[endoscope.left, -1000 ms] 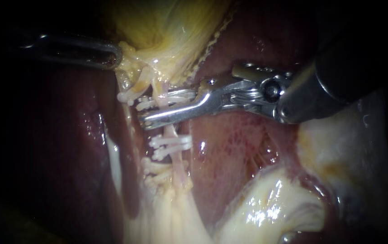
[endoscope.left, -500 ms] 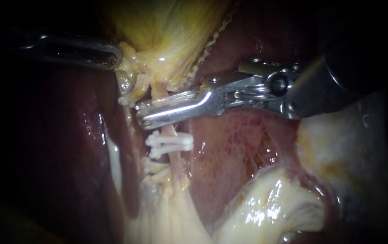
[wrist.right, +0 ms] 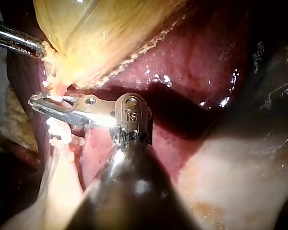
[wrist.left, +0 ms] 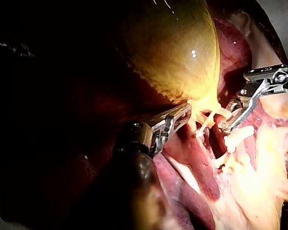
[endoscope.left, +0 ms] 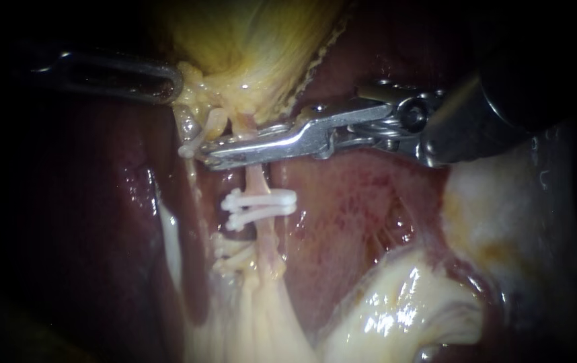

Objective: Clipping third clip right tube

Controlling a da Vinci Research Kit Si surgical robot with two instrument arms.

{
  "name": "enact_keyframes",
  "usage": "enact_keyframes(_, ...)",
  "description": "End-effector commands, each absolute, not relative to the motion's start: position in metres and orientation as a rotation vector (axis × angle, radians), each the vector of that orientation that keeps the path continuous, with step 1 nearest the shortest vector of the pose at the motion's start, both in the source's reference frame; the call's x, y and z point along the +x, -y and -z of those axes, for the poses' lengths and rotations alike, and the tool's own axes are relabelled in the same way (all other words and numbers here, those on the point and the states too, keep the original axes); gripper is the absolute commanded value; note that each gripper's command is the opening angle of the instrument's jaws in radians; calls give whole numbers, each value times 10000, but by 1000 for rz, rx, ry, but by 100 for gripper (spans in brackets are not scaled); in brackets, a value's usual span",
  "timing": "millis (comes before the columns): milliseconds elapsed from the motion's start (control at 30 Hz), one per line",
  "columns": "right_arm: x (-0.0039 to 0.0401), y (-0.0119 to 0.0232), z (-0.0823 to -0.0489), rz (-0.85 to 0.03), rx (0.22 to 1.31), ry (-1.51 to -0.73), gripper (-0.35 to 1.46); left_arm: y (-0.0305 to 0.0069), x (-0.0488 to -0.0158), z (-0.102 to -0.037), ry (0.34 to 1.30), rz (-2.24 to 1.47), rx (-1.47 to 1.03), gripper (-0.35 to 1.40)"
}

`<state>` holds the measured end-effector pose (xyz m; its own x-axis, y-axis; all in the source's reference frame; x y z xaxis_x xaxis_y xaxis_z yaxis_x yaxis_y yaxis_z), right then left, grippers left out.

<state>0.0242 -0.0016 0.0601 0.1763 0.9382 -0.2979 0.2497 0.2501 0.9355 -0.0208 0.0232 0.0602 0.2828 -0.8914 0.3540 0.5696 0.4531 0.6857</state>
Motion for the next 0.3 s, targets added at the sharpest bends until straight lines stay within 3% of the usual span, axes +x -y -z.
enact_keyframes(33,242,17,-600,-729,1250,-1327,-35,-232,-208,-602,793,1029,477,-35)
enact_keyframes(300,243,17,-600,-729,1250,-1328,-35,-232,-208,-602,793,1029,478,-35)
